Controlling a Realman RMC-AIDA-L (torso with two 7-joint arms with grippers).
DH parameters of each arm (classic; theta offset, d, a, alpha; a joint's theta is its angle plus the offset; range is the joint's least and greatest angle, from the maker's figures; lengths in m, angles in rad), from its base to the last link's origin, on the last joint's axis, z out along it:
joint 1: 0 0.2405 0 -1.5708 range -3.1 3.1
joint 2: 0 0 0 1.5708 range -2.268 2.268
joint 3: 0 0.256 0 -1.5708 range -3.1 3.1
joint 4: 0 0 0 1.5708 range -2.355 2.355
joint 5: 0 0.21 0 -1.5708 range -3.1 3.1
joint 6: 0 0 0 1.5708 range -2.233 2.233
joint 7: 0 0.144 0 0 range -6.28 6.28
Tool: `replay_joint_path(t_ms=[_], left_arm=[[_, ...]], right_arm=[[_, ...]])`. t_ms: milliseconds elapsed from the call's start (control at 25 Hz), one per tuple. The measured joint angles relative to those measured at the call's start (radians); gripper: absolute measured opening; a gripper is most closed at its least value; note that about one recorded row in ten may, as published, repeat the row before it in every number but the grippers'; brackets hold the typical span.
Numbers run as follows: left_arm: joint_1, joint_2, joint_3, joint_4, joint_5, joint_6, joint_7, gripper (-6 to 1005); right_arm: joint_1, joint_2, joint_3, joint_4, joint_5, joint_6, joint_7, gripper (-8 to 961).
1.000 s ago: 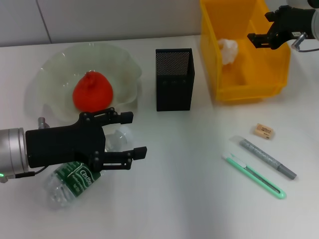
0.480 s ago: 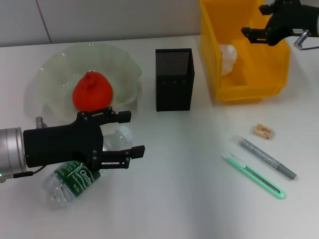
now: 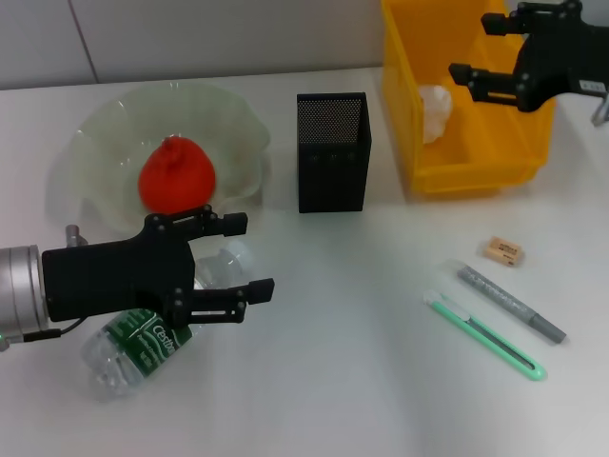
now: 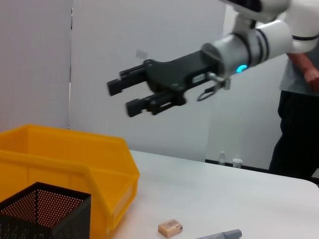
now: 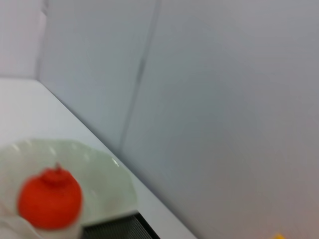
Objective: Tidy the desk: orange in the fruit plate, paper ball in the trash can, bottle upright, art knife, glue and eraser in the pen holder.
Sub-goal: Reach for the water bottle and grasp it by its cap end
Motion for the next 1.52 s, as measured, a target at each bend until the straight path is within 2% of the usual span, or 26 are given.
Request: replay_joint_path(t_ms=[40,160,240,320,480,640,880,1160,1520], left_arm=[[0.0,0.0,0.0,0.0,0.0,0.0,0.0,786],[0.003,0.0,0.0,0.0,0.0,-0.004,0.0,785],[0.003,-0.001,0.0,0.0,0.0,-0.005,0.0,784],[0.004,-0.001,-0.001,0.0,0.0,-0.006,0.0,784],[0.007,-0.006,-0.016,0.0,-0.002,-0.005,0.014,783],[0.012,-0.01,-0.039,0.0,-0.008,0.002,0.035,781],[0.013,-0.013,-0.042,0.0,-0.009,0.002,0.034,780],[0.005,-0.017,-0.041,0.002,-0.004,-0.003,0.027,778],[0.018,-0.017,-0.032,0.042,0.006,-0.057,-0.009,775]], right_arm=[[-0.035,0.0,0.004,-0.002,0.09,-0.044,-0.066,653],[-0.064,0.0,0.015,-0.002,0.161,-0.099,-0.123,653],[-0.088,0.0,0.053,0.016,0.231,-0.222,-0.179,653],[-0.091,0.0,0.067,0.024,0.244,-0.263,-0.187,653],[-0.098,0.0,0.127,0.084,0.266,-0.45,-0.201,652],[-0.116,0.001,0.156,0.119,0.273,-0.54,-0.225,652],[-0.128,0.002,0.143,0.153,0.251,-0.573,-0.18,652],[-0.12,0.0,0.142,0.281,0.227,-0.587,-0.183,653],[-0.11,0.002,0.142,0.329,0.212,-0.585,-0.207,651]])
